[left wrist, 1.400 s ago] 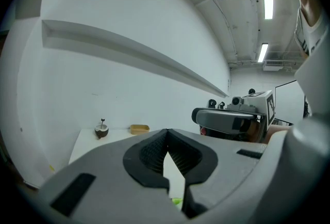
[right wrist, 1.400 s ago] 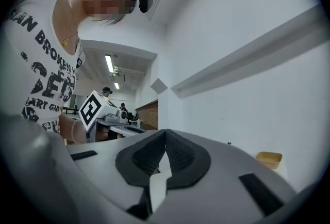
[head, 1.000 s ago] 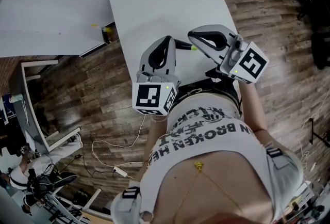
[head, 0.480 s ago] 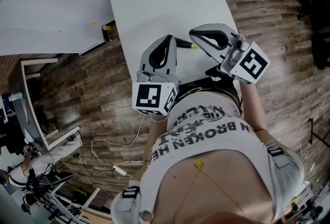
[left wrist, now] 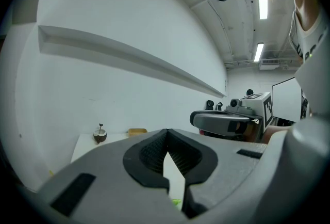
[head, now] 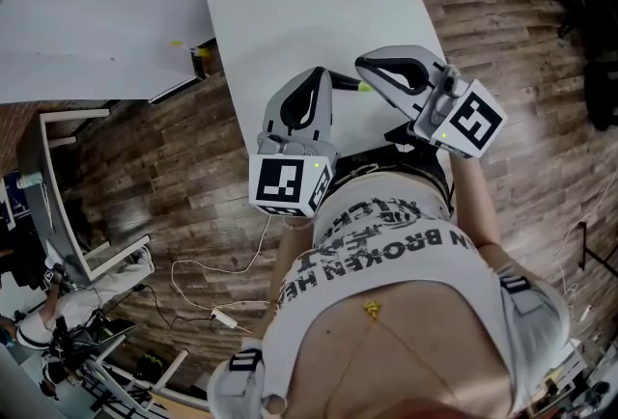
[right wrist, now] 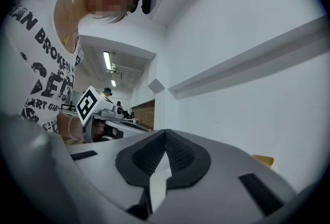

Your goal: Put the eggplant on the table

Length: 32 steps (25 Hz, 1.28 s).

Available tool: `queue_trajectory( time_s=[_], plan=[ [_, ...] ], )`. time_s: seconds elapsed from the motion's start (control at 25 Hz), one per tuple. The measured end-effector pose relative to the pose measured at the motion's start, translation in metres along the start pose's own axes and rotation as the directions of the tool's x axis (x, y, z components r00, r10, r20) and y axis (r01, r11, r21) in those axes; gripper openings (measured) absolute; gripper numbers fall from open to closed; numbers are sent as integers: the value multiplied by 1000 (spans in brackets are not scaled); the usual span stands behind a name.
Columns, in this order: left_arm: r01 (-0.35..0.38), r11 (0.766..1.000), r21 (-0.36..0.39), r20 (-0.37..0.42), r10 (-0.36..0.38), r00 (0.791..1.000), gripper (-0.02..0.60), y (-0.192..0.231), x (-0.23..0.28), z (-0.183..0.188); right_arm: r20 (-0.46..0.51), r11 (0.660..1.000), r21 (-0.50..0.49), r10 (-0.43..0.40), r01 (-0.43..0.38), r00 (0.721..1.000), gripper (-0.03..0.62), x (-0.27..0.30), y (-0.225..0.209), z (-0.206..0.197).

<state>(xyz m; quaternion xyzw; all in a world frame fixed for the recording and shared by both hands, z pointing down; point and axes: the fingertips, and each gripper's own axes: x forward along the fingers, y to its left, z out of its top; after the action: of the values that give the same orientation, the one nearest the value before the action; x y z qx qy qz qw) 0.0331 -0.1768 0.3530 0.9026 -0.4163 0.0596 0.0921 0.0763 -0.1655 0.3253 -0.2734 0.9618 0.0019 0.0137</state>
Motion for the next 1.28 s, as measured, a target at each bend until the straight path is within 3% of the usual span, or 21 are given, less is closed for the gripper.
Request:
queue_trajectory(
  time_s=[1.28],
  plan=[
    [7, 1000, -5, -14, -7, 1000, 6, -6, 0, -6, -31, 1000, -17, -8, 8, 999, 8, -7, 1, -6]
  ],
)
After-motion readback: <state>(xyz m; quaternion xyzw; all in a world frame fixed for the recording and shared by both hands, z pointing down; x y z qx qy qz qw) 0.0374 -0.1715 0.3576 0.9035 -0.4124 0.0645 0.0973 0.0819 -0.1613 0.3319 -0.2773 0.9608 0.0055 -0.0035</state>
